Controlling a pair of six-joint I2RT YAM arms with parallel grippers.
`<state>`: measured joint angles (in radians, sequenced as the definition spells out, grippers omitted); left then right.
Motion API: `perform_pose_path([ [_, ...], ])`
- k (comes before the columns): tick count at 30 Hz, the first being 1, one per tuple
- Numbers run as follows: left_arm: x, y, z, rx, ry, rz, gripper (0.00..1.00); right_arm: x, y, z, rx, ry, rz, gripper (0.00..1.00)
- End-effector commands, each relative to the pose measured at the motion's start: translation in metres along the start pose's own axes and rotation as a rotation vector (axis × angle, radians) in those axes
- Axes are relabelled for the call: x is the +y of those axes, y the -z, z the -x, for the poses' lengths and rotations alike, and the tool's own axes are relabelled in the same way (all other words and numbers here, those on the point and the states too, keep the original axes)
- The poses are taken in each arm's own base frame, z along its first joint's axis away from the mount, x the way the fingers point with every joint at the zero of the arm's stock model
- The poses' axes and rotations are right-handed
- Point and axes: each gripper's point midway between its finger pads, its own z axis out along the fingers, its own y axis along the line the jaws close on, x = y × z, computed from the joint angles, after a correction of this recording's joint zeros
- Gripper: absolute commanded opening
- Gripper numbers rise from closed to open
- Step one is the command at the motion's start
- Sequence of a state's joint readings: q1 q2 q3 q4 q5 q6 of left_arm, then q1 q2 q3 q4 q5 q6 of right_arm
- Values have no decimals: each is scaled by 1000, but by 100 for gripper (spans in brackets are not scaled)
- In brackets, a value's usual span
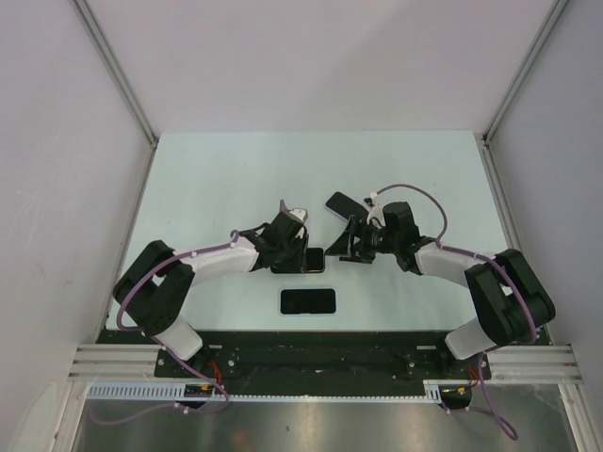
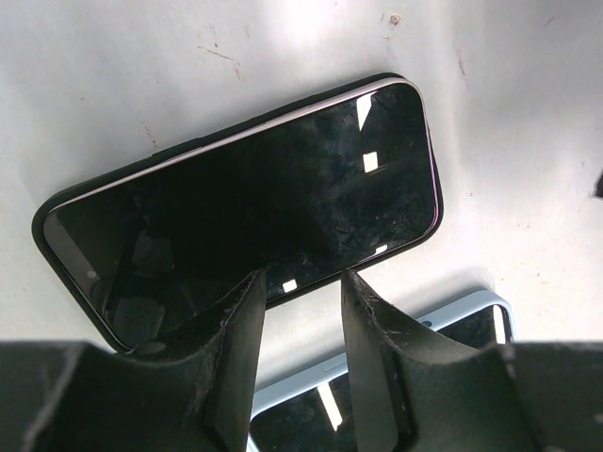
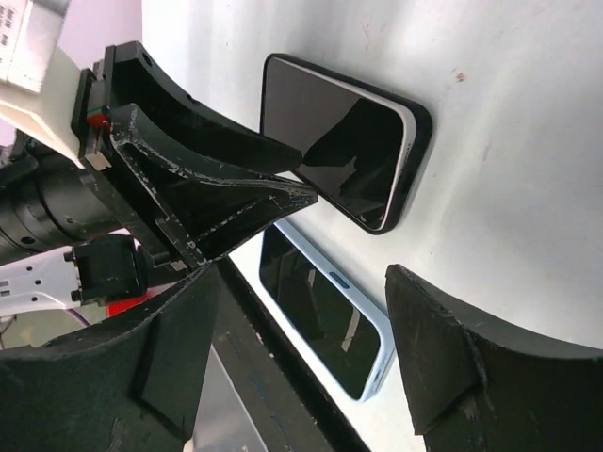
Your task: Put the phone into the phone case
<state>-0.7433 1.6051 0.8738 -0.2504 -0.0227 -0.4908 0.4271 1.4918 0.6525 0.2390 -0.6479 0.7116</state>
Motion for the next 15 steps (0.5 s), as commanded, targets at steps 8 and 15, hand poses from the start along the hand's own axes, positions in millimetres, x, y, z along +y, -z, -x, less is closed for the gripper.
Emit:
perform_pose_path([
  [8,19,-1,-31,92,-7,72,44,-18,-51,13,10,13,-58,63],
  [15,18,0,-29,87,-11,71,44,-50,-77,4,68,-56,-125,48],
])
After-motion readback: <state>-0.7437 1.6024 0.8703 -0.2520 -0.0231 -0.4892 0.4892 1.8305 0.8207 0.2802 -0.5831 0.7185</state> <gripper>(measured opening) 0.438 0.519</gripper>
